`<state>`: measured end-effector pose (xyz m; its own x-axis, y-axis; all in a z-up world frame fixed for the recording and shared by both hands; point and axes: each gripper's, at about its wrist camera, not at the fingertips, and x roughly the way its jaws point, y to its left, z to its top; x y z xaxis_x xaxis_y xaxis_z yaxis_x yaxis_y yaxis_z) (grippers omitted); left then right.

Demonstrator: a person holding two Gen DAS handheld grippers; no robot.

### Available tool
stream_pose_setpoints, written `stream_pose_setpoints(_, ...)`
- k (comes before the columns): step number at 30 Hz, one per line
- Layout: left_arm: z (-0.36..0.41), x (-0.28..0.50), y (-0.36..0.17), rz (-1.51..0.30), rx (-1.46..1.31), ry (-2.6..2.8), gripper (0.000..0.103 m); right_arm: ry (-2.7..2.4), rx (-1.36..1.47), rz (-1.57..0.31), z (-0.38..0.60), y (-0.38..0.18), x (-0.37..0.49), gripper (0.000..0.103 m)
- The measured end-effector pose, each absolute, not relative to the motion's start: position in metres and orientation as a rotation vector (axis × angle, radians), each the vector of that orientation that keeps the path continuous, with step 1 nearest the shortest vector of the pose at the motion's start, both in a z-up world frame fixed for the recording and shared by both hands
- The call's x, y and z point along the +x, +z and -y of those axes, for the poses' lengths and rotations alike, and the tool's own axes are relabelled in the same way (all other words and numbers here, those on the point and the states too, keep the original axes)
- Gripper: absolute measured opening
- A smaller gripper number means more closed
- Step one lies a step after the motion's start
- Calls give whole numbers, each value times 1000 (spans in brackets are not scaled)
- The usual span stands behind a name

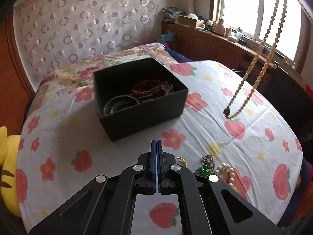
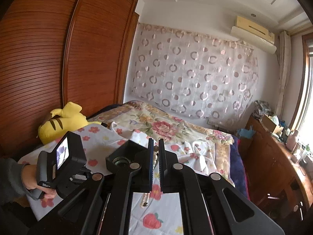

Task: Organize jewelry
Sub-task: 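Hold the pearl necklace raised with the right gripper while the left gripper grasps the gold ring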

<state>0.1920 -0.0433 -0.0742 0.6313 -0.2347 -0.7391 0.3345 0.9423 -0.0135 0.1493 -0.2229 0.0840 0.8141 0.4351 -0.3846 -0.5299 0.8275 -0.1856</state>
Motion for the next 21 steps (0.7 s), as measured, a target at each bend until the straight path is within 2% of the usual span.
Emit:
stream_pose_setpoints(8,49,189,-89,-873,126,-372,0,521,-297,-336,217,87,151,6)
stream_pose_setpoints(12,56,189,-98,-889,158,-379,7,521,-293,-343,219,87,153,6)
stream_pose_setpoints(21,69,193,-102,-922,219,-385,7,520,-297,-341,219,88,154,6)
